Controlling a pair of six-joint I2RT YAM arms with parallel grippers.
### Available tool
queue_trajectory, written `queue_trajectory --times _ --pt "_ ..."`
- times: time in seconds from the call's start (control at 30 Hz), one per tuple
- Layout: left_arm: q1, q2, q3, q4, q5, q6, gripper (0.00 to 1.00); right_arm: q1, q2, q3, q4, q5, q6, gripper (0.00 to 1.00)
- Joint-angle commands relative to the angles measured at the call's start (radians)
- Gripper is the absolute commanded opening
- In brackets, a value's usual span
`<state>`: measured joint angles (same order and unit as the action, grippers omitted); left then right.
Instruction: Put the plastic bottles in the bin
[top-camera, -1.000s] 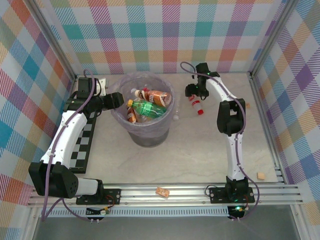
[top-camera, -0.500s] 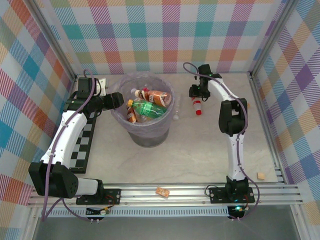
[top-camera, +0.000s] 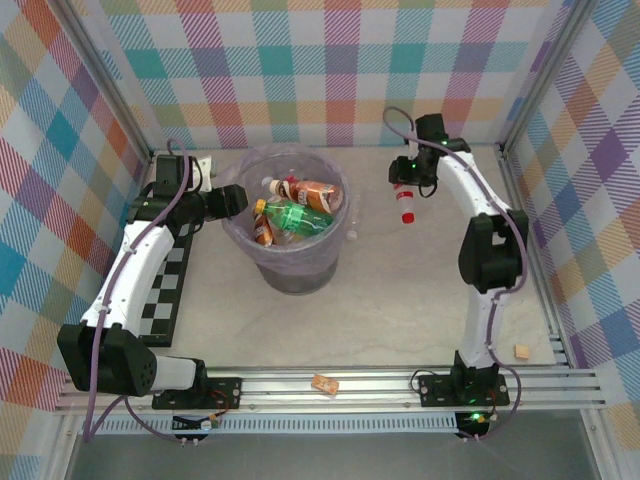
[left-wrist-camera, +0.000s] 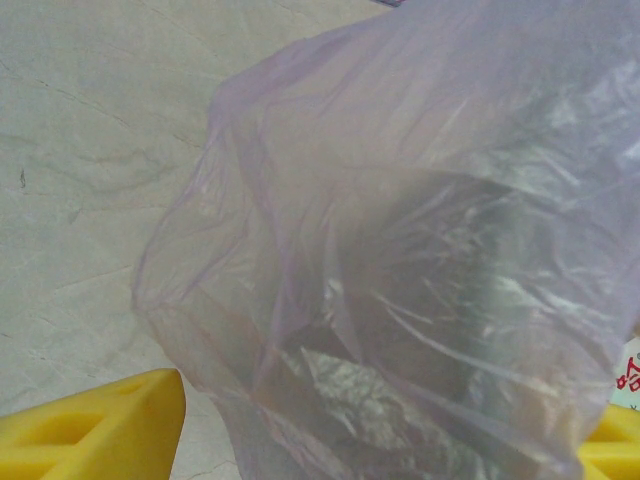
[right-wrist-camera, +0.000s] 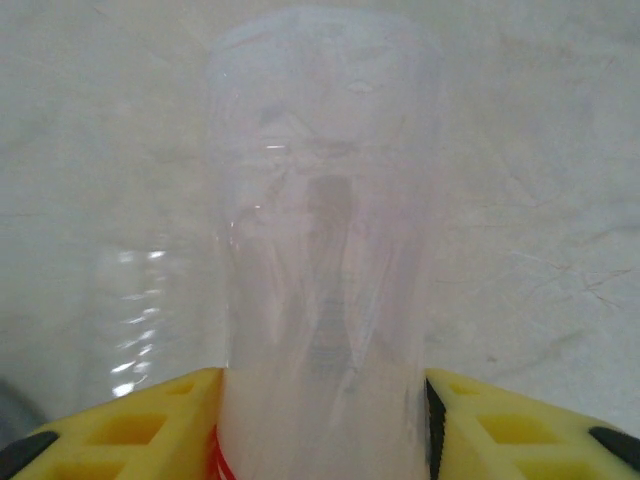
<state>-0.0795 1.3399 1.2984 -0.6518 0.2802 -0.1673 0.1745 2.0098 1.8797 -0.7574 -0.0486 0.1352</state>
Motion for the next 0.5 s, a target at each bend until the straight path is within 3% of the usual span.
queue_trajectory --times 0.0,0.23,0.47 --pt "0.023 0.007 -0.016 -0.030 0.004 0.013 0.70 -0.002 -0.129 -0.027 -0.029 -0.091 0.012 0.51" --pt "0.023 -0.002 -0.009 -0.020 0.035 0.002 0.71 0.055 -0.330 -0.034 -0.067 -0.206 0.037 0.51" --pt "0.022 -0.011 0.046 -0.012 0.118 -0.041 0.75 0.187 -0.446 0.017 -0.055 -0.299 0.114 0.50"
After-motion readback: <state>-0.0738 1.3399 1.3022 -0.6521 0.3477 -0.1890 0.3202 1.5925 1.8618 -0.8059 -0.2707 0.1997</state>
